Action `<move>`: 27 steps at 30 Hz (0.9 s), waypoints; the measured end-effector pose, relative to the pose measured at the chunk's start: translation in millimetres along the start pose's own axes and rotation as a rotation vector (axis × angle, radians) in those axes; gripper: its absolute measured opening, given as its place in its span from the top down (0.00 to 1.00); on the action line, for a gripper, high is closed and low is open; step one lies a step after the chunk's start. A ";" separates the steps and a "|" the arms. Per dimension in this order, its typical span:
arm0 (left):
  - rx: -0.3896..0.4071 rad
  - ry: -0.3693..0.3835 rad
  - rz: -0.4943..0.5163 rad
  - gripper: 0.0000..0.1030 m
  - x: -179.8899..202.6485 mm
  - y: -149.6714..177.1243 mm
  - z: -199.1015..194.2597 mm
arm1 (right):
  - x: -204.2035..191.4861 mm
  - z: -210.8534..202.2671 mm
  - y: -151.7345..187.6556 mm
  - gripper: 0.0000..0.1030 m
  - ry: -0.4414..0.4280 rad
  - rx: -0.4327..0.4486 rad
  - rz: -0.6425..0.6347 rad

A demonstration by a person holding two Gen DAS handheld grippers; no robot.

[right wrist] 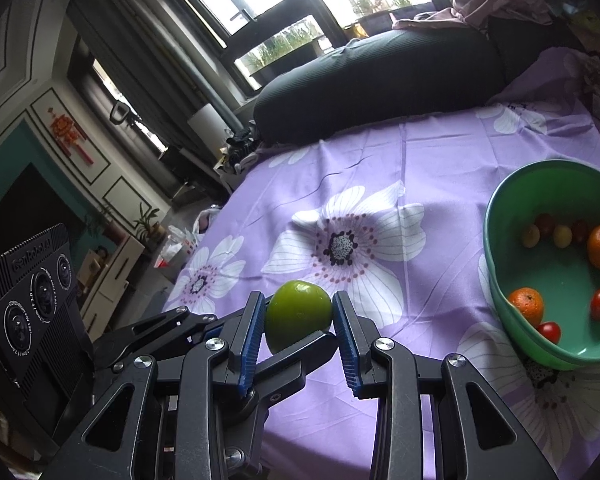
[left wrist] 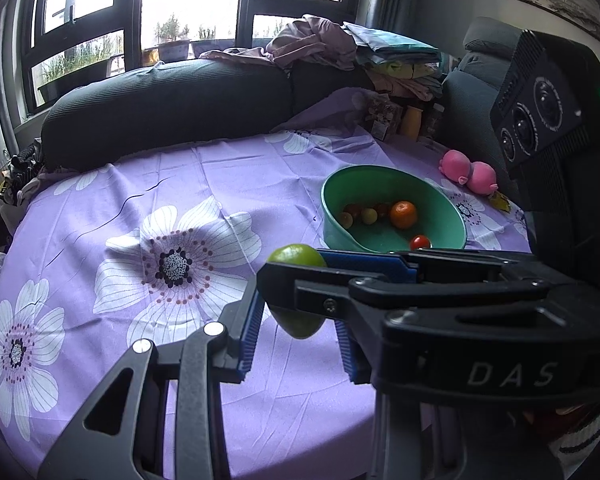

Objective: Organize fruits
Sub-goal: 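Carry the green fruit over the green bowl with the right gripper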

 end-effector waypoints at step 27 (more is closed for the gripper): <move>-0.022 0.140 0.136 0.67 80.9 -36.2 51.7 | 75.8 -53.9 -25.7 0.64 0.105 0.118 0.112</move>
Point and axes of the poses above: each gripper's, at about its wrist camera, not at the fingertips, and z roughly the way its jaws point, x to its right, y to its underside, the point moved 10 cm from there along z, roughly the way its jaws point, and after that the axes turned 9 degrees about -y, right-handed, at the moved point
